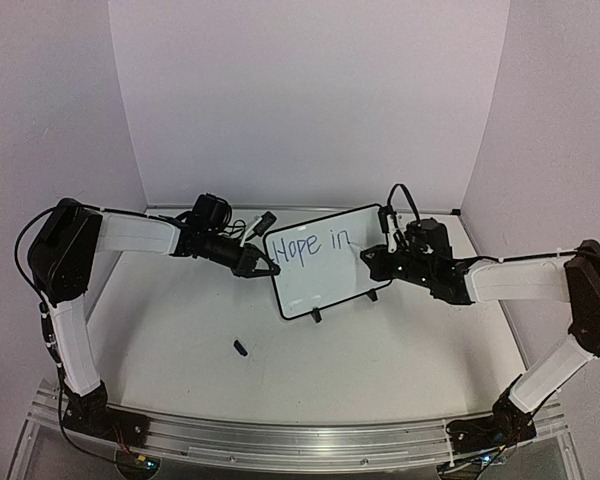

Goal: Write a sentence on the whiteboard

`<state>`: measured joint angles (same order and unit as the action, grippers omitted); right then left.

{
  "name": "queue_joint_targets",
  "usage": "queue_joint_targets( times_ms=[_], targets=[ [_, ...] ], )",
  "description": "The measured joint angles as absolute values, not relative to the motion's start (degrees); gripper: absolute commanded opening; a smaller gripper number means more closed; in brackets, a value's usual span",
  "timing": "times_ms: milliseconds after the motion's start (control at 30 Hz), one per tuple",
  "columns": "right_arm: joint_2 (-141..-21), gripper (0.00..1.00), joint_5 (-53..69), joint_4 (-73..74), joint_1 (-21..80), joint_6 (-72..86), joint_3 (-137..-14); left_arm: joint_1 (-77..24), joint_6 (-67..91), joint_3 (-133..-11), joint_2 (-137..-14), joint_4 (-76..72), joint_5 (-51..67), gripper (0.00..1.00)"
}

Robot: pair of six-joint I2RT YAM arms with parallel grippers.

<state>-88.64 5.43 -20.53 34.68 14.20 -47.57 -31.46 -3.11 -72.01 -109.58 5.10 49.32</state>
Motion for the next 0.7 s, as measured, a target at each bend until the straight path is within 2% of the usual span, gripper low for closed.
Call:
queue_joint_targets(
  times_ms=[700],
  targets=[
    [-86.8, 0.00, 5.8, -19.9, 34.7, 15.1, -46.1, -31.5, -3.2, -72.0, -109.6, 5.1, 49.3, 0.00]
  ],
)
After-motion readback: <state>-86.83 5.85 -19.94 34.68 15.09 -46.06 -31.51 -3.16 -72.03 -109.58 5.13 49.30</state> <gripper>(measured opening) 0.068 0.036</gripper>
